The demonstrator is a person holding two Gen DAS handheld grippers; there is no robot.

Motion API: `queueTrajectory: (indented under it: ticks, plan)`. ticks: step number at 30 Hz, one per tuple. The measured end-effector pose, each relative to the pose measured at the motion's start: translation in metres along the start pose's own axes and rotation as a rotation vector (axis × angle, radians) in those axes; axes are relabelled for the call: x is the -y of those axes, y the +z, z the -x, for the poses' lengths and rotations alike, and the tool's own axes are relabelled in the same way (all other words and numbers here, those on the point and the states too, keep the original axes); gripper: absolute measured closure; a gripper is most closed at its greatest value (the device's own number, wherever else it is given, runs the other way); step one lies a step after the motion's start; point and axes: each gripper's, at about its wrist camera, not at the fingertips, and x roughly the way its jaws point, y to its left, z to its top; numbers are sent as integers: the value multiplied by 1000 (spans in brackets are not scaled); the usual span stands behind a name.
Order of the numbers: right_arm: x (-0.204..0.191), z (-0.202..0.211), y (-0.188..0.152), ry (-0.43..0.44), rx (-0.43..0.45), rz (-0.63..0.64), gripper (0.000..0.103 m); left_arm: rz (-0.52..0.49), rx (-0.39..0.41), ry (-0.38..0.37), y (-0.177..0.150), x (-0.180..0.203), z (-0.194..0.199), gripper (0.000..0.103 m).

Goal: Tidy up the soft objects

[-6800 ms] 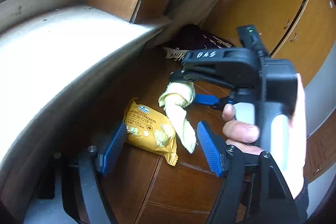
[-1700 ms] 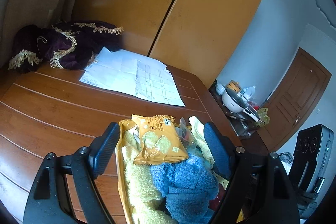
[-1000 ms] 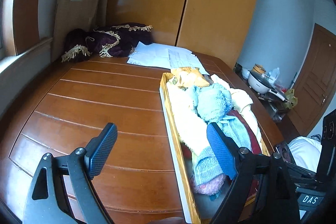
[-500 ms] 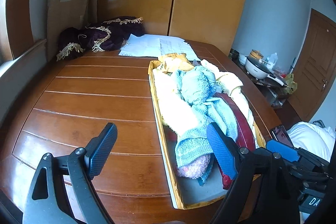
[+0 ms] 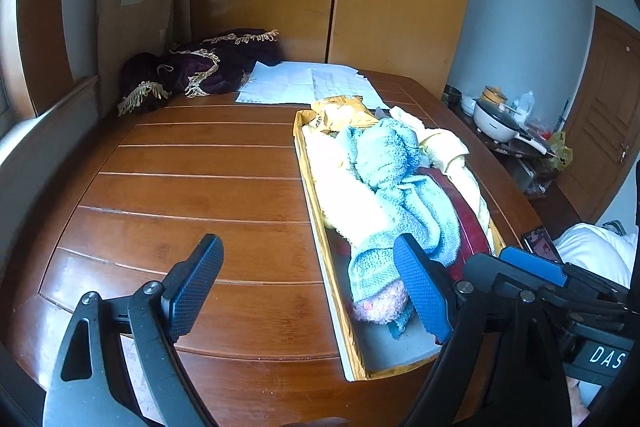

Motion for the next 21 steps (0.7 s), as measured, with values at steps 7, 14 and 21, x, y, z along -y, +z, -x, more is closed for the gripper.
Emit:
queueTrajectory:
  ticks: [7,14,21]
  plan:
    - [13,1,-2,-1,44,-36,31,17,21,19,-8,-5,-9,16]
    - [9,-1,-7,-8,29,-1,31,43,12,-4,-5,-1,-12,16]
    - [9,0,-12,2,26,34,31,33,36,30,-7,3,-9,16]
